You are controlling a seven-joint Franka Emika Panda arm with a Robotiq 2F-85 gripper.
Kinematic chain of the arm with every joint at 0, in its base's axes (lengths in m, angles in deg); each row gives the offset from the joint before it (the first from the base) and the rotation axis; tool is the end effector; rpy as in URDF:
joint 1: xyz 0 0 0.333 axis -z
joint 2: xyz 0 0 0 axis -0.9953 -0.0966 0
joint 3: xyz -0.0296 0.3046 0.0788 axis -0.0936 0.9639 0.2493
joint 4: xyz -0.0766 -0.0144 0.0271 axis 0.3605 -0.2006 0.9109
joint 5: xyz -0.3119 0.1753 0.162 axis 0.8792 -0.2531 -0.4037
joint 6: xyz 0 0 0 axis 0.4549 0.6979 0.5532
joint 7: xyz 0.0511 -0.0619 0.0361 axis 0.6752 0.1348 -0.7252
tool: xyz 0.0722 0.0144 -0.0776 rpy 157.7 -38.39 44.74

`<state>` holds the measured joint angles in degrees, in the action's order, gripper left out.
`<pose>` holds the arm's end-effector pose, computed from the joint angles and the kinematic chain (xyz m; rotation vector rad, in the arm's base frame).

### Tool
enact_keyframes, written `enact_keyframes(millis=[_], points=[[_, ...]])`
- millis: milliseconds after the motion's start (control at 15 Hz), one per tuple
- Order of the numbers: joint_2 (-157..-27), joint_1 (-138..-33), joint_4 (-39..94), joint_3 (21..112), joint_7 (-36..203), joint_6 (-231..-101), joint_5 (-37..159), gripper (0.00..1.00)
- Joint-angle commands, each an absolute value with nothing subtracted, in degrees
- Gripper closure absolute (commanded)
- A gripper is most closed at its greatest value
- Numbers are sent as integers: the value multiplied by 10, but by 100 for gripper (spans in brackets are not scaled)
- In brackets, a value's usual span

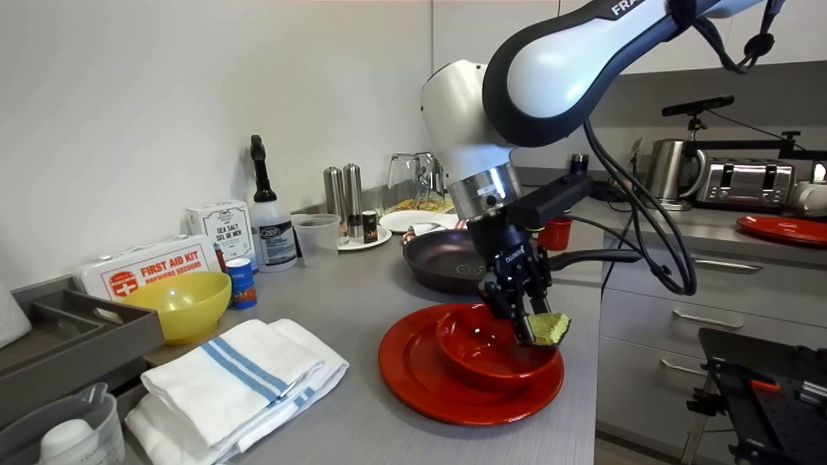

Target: Use the sponge to wipe the red bowl

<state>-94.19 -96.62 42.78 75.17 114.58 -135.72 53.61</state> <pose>0.5526 0.1753 0.3153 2.9586 -0.5285 -0.5891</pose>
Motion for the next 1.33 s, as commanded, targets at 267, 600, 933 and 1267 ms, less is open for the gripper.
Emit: enact_keyframes(millis=[267, 600, 933, 1267], points=[[-944, -962, 416, 754, 1177, -1355, 479, 77], [-942, -961, 421, 754, 1183, -1359, 455, 77], [-944, -959, 428, 751, 1192, -1372, 444, 77], [-951, -957, 435, 746, 1188, -1374, 460, 77]])
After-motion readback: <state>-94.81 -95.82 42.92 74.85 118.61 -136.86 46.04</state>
